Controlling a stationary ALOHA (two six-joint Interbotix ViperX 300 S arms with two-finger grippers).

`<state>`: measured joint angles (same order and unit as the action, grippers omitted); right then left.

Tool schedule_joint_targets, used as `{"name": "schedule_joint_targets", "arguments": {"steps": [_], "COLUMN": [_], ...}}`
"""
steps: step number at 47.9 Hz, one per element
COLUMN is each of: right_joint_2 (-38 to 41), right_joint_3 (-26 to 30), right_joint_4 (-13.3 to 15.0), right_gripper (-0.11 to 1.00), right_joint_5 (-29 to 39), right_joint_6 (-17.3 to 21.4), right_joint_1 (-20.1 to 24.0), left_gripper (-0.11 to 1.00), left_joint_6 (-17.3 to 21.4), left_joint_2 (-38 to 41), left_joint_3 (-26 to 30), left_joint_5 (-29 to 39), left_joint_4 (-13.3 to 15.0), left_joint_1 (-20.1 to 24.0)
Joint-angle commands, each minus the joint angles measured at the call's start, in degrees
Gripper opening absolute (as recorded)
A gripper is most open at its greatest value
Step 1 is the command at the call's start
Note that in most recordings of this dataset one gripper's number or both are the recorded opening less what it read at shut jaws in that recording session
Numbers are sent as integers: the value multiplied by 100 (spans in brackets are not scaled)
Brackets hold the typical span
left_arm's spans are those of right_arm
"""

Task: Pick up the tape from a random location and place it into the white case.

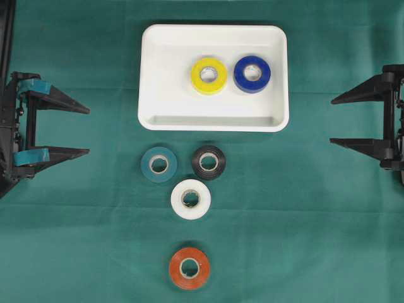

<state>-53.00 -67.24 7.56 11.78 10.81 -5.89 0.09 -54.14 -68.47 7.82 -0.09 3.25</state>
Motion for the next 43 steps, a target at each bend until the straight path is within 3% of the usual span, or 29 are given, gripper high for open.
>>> {"name": "schedule_joint_targets", "arguments": {"steps": [1, 26, 43], "right_joint_2": [18, 35, 35], "right_joint_3": [79, 88, 97], "right_joint_4": [-18, -18, -18], "right_gripper": [84, 84, 84], "right_joint_5": [-44, -44, -44], "right_joint_6": [9, 0, 0], "right_joint_1": [0, 0, 0], "left_gripper": [98, 98, 98], "left_joint_6": [9, -18, -26], "left_joint_2": [26, 26, 26], "left_joint_3": [97, 97, 97], "left_joint_5": [-35, -26, -35], "left_joint_4": [0, 0, 0], "left_joint_1": [18, 0, -492]}}
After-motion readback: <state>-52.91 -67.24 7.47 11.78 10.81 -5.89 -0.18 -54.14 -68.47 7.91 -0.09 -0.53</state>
